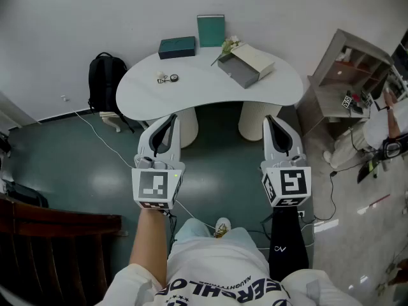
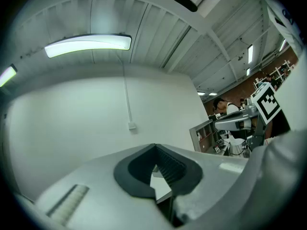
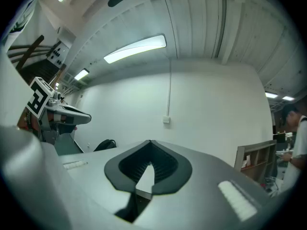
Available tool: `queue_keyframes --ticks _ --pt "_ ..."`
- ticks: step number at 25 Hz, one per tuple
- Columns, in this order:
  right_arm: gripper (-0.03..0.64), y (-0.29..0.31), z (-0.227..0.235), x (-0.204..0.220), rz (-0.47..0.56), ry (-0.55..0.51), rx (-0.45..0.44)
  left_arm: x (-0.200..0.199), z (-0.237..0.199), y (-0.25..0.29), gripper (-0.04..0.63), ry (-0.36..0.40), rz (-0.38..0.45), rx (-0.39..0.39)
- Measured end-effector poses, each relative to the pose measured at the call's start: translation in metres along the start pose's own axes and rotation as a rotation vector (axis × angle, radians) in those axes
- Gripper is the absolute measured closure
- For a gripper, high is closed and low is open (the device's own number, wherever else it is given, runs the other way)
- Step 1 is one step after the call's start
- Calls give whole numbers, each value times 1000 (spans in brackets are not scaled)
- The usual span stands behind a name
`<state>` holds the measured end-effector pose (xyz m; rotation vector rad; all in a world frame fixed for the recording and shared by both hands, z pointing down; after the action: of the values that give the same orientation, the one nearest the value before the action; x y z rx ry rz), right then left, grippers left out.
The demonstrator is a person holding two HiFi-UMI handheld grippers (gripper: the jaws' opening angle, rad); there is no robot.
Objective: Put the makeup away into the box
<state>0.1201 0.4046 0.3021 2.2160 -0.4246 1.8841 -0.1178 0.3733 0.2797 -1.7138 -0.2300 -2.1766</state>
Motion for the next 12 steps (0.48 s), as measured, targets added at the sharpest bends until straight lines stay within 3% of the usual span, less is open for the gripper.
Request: queue_keyframes --ticks 12 --pt "586 -48 -68 -26 -7 -12 49 -12 -23 -73 591 -18 24 44"
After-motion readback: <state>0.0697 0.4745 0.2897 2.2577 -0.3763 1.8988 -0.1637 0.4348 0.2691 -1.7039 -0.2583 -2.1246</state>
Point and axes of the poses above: the fingertips, and each gripper's own axes: y forward along the fingers, z to its right, x out of its underside, the point moved 4 cm from there along -y, backward along the fingers, and after that the axes turned 8 degrees about -x, right-handed, at the moved point
